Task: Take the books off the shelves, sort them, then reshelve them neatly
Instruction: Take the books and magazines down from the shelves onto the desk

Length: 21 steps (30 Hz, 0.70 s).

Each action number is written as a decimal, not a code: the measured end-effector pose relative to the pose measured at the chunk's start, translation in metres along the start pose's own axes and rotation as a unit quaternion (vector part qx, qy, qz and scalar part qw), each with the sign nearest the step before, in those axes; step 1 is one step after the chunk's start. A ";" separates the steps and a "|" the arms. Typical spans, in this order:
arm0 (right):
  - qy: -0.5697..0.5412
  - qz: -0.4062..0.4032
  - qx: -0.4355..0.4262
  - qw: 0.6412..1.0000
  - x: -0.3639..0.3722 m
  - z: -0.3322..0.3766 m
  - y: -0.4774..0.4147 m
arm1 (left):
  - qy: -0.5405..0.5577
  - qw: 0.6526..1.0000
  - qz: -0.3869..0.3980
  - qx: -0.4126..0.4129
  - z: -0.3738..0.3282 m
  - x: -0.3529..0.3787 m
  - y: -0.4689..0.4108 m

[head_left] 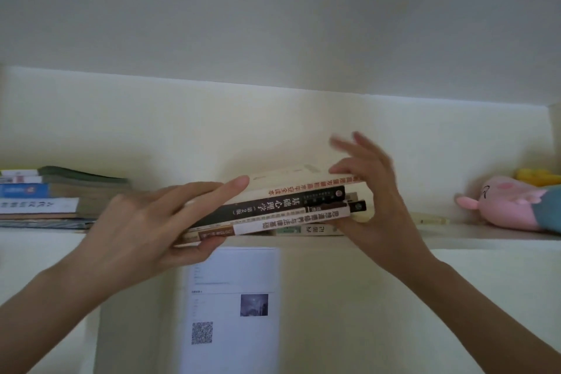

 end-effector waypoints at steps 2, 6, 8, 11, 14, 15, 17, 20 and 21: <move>0.009 0.008 -0.032 0.999 0.000 0.005 0.009 | -0.006 1.000 -0.002 -0.012 -0.008 0.003 0.005; 0.081 0.004 -0.094 0.992 0.007 0.031 0.032 | 0.008 0.996 0.085 -0.003 -0.021 0.026 0.015; 0.038 0.051 -0.064 0.996 0.007 0.037 0.036 | 0.020 0.995 0.099 0.018 -0.021 0.029 0.020; -0.205 0.066 0.165 0.962 -0.010 0.014 0.024 | 0.033 0.996 0.057 0.056 -0.021 0.024 0.025; -0.340 0.076 0.337 0.875 -0.005 0.002 0.029 | 0.061 0.996 0.046 0.054 -0.021 0.022 0.031; -0.374 0.092 0.371 0.845 0.003 0.004 0.035 | 0.071 0.995 0.044 0.052 -0.022 0.020 0.035; -0.432 0.096 0.435 0.784 0.017 0.014 0.051 | 0.071 0.995 0.026 0.058 -0.030 0.014 0.046; -0.441 0.061 0.474 0.760 0.026 0.021 0.076 | 0.054 0.994 0.015 0.092 -0.046 0.012 0.066; -0.442 0.051 0.487 0.752 0.028 0.022 0.087 | 0.044 0.993 0.022 0.105 -0.052 0.012 0.074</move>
Point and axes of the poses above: each hand's wrist, its own y-axis away from the middle knuckle, its own x-axis out of the palm, z = x × y, the point moved 8 cm from there along -y, towards the middle knuckle, and after that the axes turned 3 degrees about -y, right-handed, at the moved point
